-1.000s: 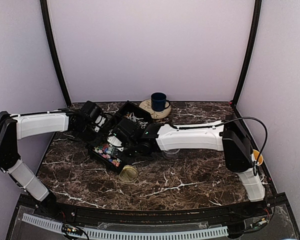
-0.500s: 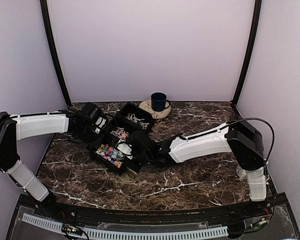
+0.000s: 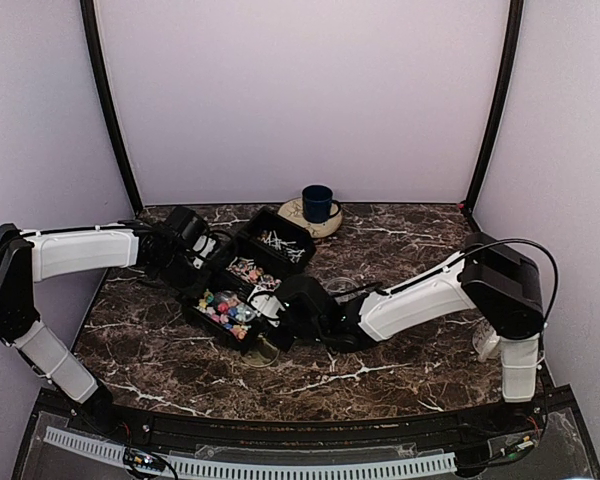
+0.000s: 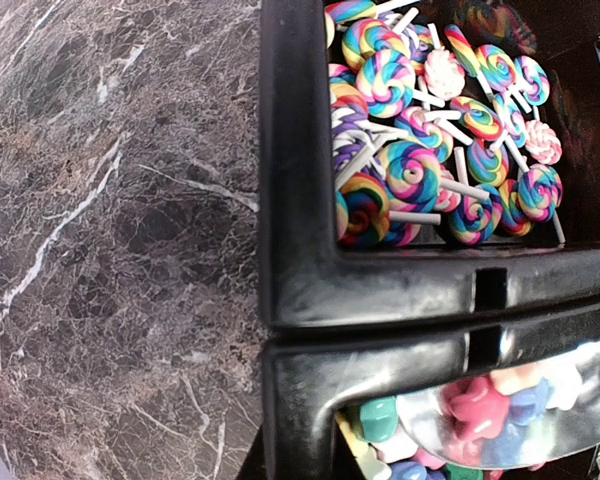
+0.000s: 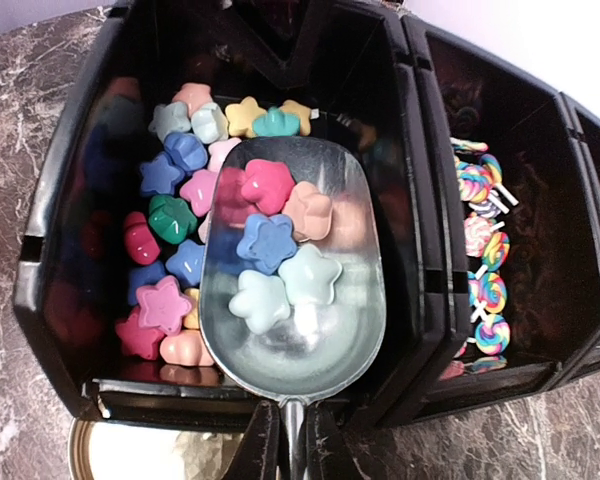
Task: Pack the candies
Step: Scoop the fake candies from the plate, then place the fake candies in the packing box.
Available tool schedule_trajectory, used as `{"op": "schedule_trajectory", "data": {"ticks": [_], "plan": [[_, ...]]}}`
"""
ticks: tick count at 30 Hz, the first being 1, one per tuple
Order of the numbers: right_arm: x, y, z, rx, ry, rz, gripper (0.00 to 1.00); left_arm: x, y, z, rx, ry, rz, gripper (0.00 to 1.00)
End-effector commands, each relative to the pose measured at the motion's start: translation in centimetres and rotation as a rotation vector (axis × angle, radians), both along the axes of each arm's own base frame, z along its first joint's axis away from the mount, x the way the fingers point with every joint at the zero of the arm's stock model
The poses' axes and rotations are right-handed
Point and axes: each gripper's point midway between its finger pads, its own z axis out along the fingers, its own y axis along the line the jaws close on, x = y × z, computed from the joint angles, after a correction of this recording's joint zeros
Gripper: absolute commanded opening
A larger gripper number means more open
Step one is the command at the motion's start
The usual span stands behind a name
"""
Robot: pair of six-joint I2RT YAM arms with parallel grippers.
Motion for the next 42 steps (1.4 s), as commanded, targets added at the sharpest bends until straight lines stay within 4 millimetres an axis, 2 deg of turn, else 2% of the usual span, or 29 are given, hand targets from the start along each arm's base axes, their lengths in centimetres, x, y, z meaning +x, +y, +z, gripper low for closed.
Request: {"op": "schedule_trajectory", "data": {"ticks": [1, 4, 6, 13, 17, 26, 27, 28, 36, 42], "plan": [[0.1, 0.2, 5.0, 0.123, -0.068, 0.003, 0.0, 2.4, -1.1, 4.2, -0.109, -0.156, 0.029, 0.0], [0.1, -0.1, 6.4, 0.128, -0.084, 0.005, 0.0, 2.5, -0.8, 4.2, -0.106, -0.158, 0.038, 0.0], [-0.1, -0.9, 6.0, 0.108, -0.087, 0.003, 0.0, 2.5, -0.7, 4.2, -0.105, -0.157, 0.046, 0.0], [-0.6, -2.7, 7.0, 0.091, -0.091, -0.008, 0.0, 2.6, -0.2, 4.1, -0.085, -0.164, 0.066, 0.0], [-0.4, -4.4, 7.2, 0.051, -0.105, -0.043, 0.0, 2.7, -0.1, 4.2, -0.087, -0.166, 0.07, 0.0], [0.4, -10.2, 7.4, -0.003, -0.099, -0.164, 0.0, 2.7, -0.3, 4.2, -0.104, -0.158, 0.07, 0.0], [0.4, -10.9, 6.7, -0.023, -0.09, -0.171, 0.0, 2.8, -0.4, 4.2, -0.106, -0.156, 0.07, 0.0], [0.4, -11.6, 7.6, -0.012, -0.094, -0.178, 0.0, 2.8, -0.4, 4.1, -0.108, -0.154, 0.069, 0.0], [1.9, -18.8, 8.1, -0.08, -0.109, -0.355, 0.0, 2.7, -0.7, 3.3, -0.105, -0.106, 0.061, 0.0], [2.1, -22.4, 8.4, -0.132, -0.102, -0.465, 0.0, 2.8, -0.7, 3.4, -0.111, -0.116, 0.056, 0.0]]}}
